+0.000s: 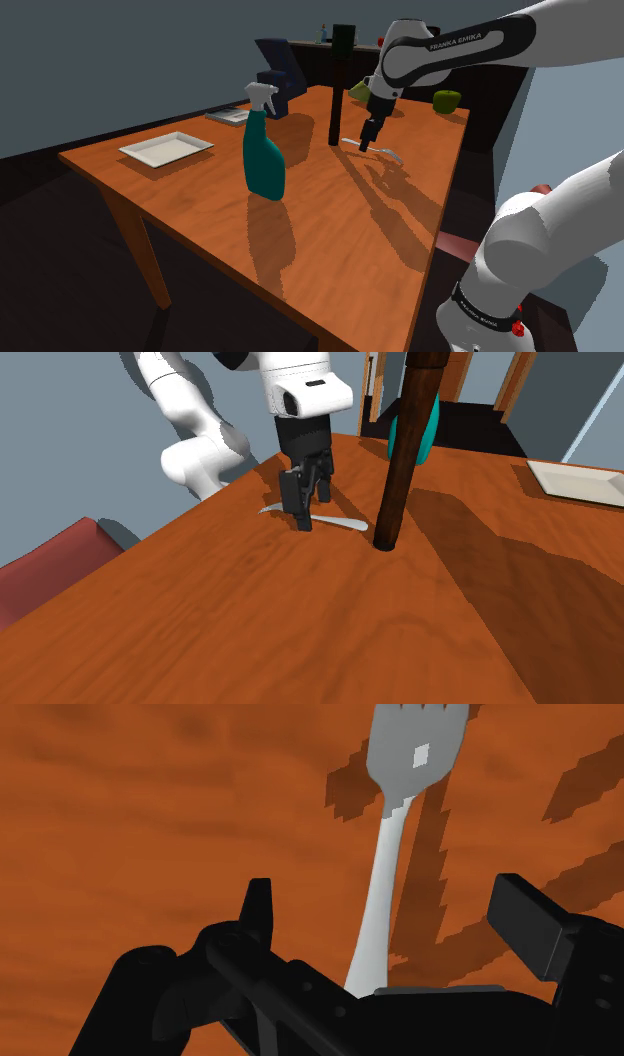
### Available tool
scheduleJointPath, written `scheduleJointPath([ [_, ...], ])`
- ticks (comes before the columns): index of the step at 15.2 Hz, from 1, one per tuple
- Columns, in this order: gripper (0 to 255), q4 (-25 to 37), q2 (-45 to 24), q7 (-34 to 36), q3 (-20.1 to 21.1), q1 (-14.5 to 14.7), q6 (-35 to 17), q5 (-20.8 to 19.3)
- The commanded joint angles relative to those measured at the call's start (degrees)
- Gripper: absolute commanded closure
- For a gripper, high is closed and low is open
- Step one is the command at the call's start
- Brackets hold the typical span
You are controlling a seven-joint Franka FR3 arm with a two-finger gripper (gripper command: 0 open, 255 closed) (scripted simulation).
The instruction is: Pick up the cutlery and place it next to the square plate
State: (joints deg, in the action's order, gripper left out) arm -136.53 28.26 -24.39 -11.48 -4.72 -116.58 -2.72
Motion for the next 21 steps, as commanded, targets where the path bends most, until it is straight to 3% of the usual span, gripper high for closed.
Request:
scheduleJointPath([
  [1,255,0.00,0.00,0.00,0.00,0.00,0.00,0.00],
  [10,255,0.00,0.00,0.00,0.00,0.00,-0.01,0.00],
  [21,255,8.11,0.45,0.29,0.55,0.20,8.55,0.25],
])
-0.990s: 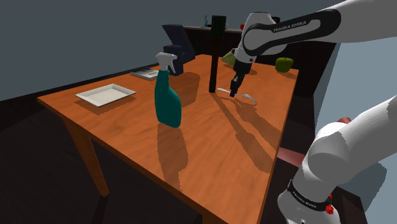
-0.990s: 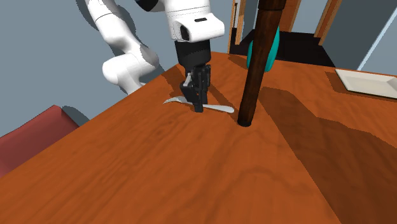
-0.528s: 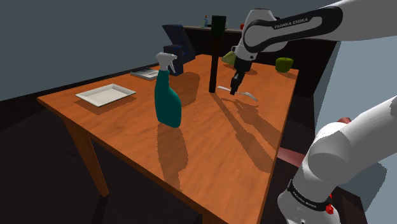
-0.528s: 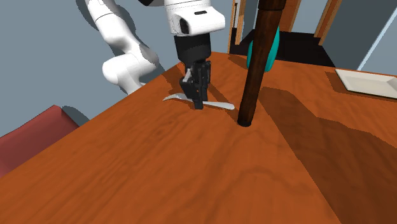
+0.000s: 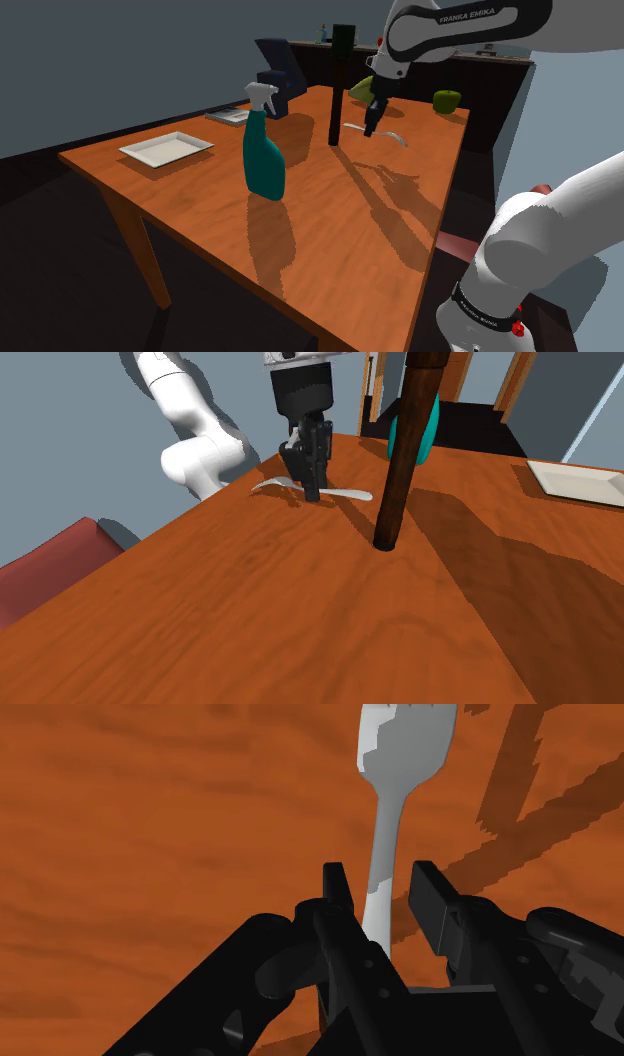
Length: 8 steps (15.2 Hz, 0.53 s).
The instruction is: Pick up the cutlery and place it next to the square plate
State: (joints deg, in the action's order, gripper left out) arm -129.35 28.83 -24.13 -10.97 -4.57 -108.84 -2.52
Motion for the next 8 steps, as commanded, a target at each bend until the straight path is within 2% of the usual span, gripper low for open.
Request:
scheduleJointPath([
  [1,255,1.72,-0.16,0.04,0.08,0.06,1.57,0.08],
  [8,255,7.17,-0.69,0.13,0.31,0.23,6.49,0.28],
])
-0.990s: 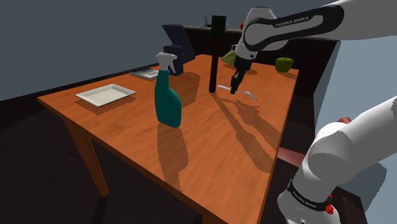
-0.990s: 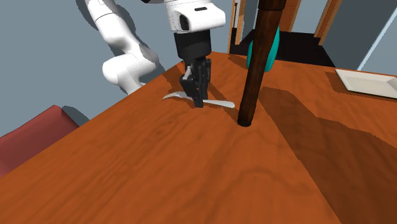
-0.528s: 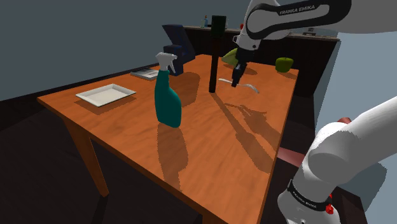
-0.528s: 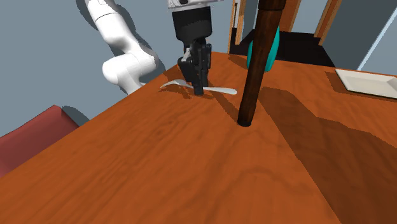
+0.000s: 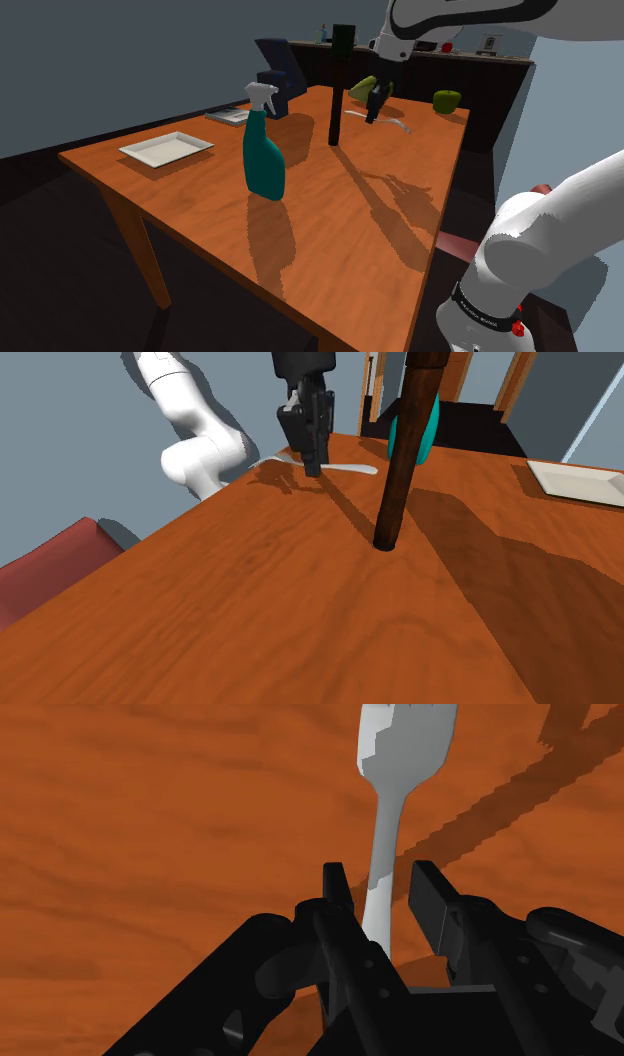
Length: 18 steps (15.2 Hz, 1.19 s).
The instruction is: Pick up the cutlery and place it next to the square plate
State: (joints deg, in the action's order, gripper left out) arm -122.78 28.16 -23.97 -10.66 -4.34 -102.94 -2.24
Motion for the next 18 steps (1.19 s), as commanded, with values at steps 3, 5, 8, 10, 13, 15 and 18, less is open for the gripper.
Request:
scheduleJointPath([
  [3,255,3.46,-3.75,3.12,2.29,1.40,-0.23,1.13],
  [5,255,5.70,-6.41,5.17,3.73,2.29,-0.66,1.73],
  [8,255,9.58,-10.69,8.17,5.80,3.52,-1.07,2.41],
  [10,255,12.53,-13.72,10.14,7.08,4.33,-1.17,2.70],
  [13,255,17.52,-18.53,13.04,8.90,5.49,-1.01,2.87],
  [15,255,21.27,-21.93,14.94,10.00,6.27,-0.69,2.82],
  [18,255,27.61,-27.35,17.73,11.50,7.51,0.21,2.50],
])
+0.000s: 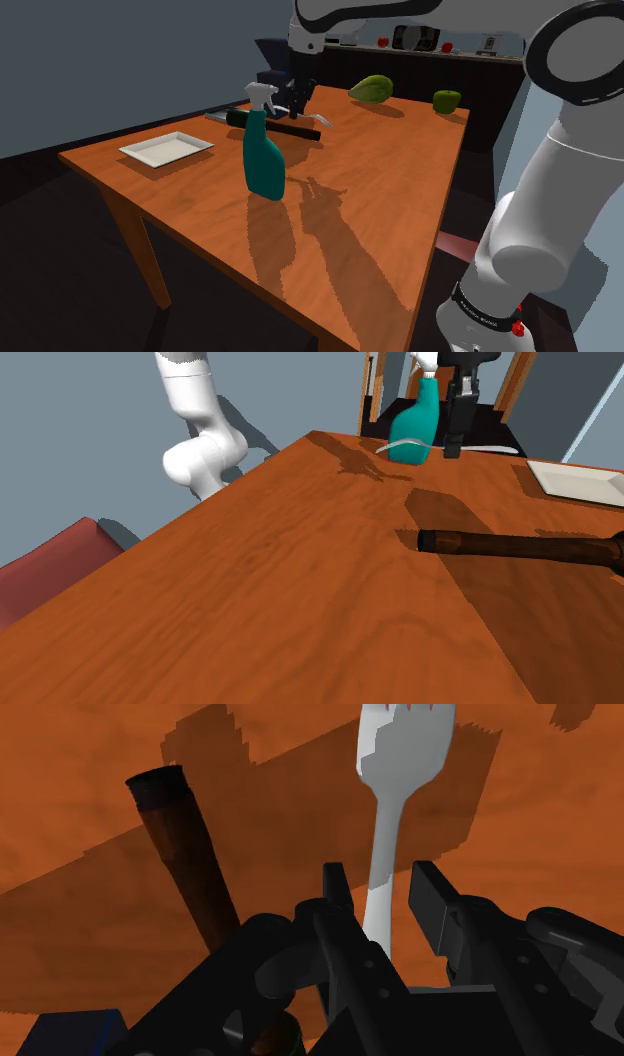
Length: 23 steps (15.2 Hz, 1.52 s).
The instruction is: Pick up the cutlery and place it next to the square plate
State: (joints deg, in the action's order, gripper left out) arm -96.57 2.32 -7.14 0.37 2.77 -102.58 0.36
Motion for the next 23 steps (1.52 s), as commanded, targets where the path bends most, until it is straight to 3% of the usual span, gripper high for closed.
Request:
scheduleJointPath([
  [1,255,3.74,-3.42,1.81,0.92,0.83,0.28,-0.28],
  [7,255,20.94,-16.41,6.94,3.10,3.83,4.54,-1.84],
  [12,255,43.21,-31.14,10.30,3.97,7.16,12.16,-3.61],
  [23,255,27.49,-26.69,10.53,3.98,6.60,0.89,-3.32],
])
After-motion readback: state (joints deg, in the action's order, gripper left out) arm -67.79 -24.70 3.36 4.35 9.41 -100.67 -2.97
